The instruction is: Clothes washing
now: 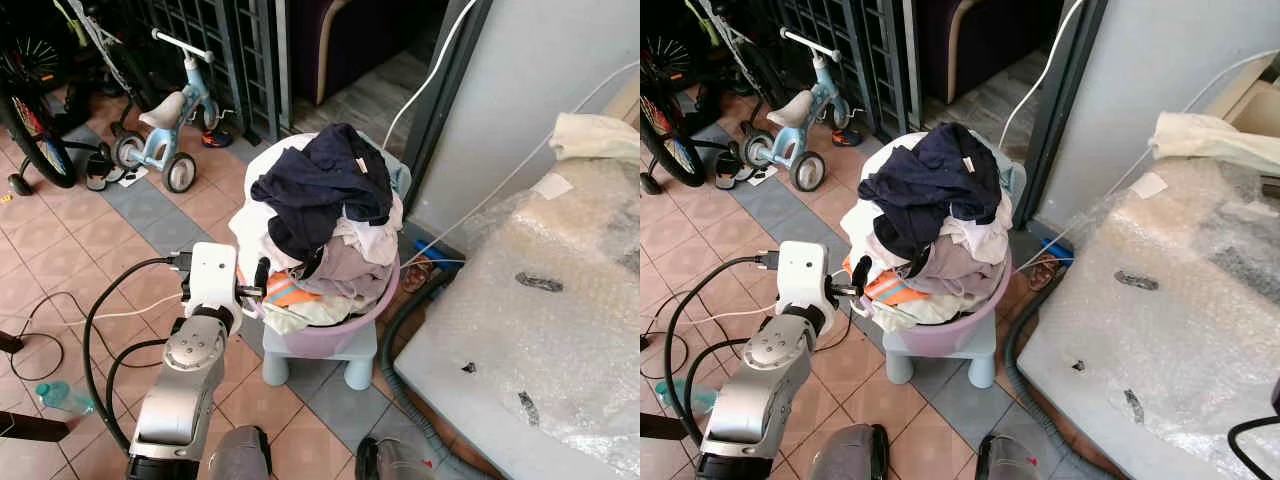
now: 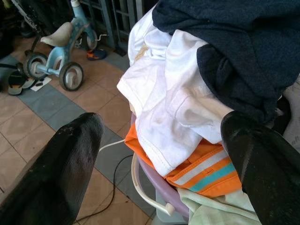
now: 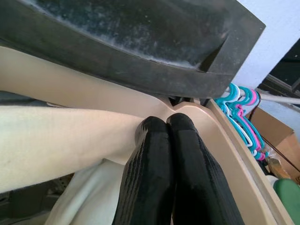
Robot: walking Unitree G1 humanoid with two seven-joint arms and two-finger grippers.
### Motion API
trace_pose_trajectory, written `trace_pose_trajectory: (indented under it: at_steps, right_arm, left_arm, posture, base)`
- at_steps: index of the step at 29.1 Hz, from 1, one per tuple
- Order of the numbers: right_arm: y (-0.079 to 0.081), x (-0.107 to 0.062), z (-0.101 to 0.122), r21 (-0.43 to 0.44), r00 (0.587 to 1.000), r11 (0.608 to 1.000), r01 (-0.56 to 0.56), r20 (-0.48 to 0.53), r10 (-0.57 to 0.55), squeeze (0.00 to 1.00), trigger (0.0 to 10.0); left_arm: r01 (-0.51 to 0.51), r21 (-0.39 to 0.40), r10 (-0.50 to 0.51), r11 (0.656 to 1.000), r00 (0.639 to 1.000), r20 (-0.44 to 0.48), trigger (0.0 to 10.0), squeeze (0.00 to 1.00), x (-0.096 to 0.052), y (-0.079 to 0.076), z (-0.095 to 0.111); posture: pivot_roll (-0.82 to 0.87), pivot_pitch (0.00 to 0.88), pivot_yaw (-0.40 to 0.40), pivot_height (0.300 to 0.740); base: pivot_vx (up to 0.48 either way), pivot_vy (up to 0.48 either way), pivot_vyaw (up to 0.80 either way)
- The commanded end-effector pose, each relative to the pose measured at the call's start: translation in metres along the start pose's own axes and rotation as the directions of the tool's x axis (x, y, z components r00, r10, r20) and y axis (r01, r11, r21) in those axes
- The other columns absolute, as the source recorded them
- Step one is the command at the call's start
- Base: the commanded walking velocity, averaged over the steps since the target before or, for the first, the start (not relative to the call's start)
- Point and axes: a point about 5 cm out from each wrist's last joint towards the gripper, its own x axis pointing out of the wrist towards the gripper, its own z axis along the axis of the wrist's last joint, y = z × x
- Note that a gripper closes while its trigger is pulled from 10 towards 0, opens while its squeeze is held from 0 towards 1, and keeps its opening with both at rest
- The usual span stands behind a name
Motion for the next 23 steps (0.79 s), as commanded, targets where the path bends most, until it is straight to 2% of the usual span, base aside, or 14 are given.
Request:
trace_pose_trajectory:
  at_steps: [1,2,3,4,5,8,9,11,12,13,14,15,17,23]
  right_arm:
    - [-0.022,0.004,-0.004,0.027,0.996,0.996,0.081,-0.028,-0.080,0.00,0.0]
    - [-0.035,0.006,-0.009,0.014,0.993,0.993,0.117,-0.034,-0.117,0.00,0.0]
    - [-0.037,0.006,-0.010,0.013,0.994,0.994,0.107,-0.026,-0.106,0.00,0.8]
    - [-0.034,0.006,-0.009,0.014,0.996,0.996,0.083,-0.020,-0.083,0.00,4.9]
    - [-0.028,0.005,-0.008,0.009,1.000,1.000,0.027,-0.016,-0.027,0.00,10.0]
    - [0.008,-0.003,-0.001,0.069,0.979,0.977,-0.202,0.040,0.199,0.00,10.0]
    - [0.034,-0.011,0.003,0.072,0.945,0.943,-0.326,0.052,0.323,1.00,10.0]
    - [0.055,-0.019,0.008,0.051,0.911,0.911,-0.409,0.074,0.405,1.00,10.0]
    - [0.077,-0.031,0.018,-0.017,0.864,0.873,-0.487,0.139,0.485,1.00,10.0]
    - [0.077,-0.031,0.018,-0.017,0.864,0.873,-0.487,0.139,0.485,1.00,10.0]
    - [0.099,-0.045,0.028,-0.117,0.804,0.829,-0.546,0.204,0.558,1.00,10.0]
    - [0.109,-0.052,0.031,-0.162,0.771,0.805,-0.570,0.233,0.593,1.00,10.0]
    - [0.126,-0.066,0.036,-0.185,0.719,0.769,-0.612,0.277,0.638,1.00,10.0]
    - [0.156,-0.094,0.050,-0.225,0.615,0.721,-0.656,0.395,0.683,1.00,10.0]
  left_arm:
    - [0.000,0.016,0.000,1.000,1.000,-0.004,10.0,0.00,0.001,0.002,-0.002]
    - [0.000,0.019,0.000,1.000,1.000,-0.003,10.0,0.00,0.002,0.003,-0.002]
    - [0.001,0.019,-0.001,1.000,1.000,-0.002,10.0,0.00,0.003,0.003,-0.002]
    - [0.001,0.019,-0.001,1.000,1.000,-0.002,10.0,0.00,0.004,0.003,-0.002]
    - [0.002,0.019,-0.002,1.000,1.000,0.000,10.0,0.00,0.004,0.003,-0.001]
    - [0.002,0.023,-0.002,1.000,1.000,0.003,10.0,0.00,0.008,0.001,0.000]
    - [0.010,0.022,-0.010,1.000,1.000,0.008,10.0,0.00,0.009,-0.002,0.002]
    - [0.016,0.020,-0.016,1.000,1.000,0.017,10.0,0.00,0.010,-0.003,0.004]
    - [0.017,0.026,-0.018,1.000,0.999,0.029,10.0,0.00,0.012,-0.003,0.006]
    - [0.017,0.026,-0.018,1.000,0.999,0.029,10.0,0.00,0.012,-0.003,0.006]
    - [0.018,0.037,-0.020,0.999,0.999,0.042,10.0,0.00,0.015,-0.003,0.010]
    - [0.019,0.045,-0.021,0.999,0.998,0.053,10.0,0.00,0.016,-0.002,0.013]
    - [0.002,0.055,-0.006,0.998,0.997,0.078,10.0,0.00,0.019,0.002,0.019]
    - [-0.039,0.013,0.037,0.999,0.991,0.128,10.0,0.00,0.015,0.006,0.024]
  posture:
    - [0.05,0.066,0.017,0.740]
    - [0.05,0.065,0.020,0.740]
    - [0.04,0.061,0.023,0.740]
    - [0.04,0.060,0.024,0.740]
    - [0.04,0.058,0.025,0.740]
    - [0.03,0.051,0.029,0.740]
    - [0.03,0.045,0.032,0.740]
    - [0.03,0.042,0.033,0.740]
    - [0.04,0.032,0.034,0.740]
    - [0.04,0.032,0.034,0.740]
    - [0.04,0.028,0.028,0.740]
    - [0.04,0.029,0.025,0.740]
    - [0.05,0.029,0.024,0.740]
    - [0.04,0.029,0.048,0.740]
  base:
    - [0.000,0.000,0.00]
    - [0.000,0.000,0.00]
    - [0.000,0.000,0.00]
    - [0.000,0.000,0.00]
    - [0.000,0.000,0.00]
    - [0.000,0.000,0.00]
    - [0.000,0.000,0.00]
    - [0.000,0.000,0.00]
    - [0.000,0.000,0.00]
    - [0.000,0.000,0.00]
    - [0.000,0.000,0.00]
    - [0.000,0.000,0.00]
    - [0.000,0.000,0.00]
    - [0.000,0.000,0.00]
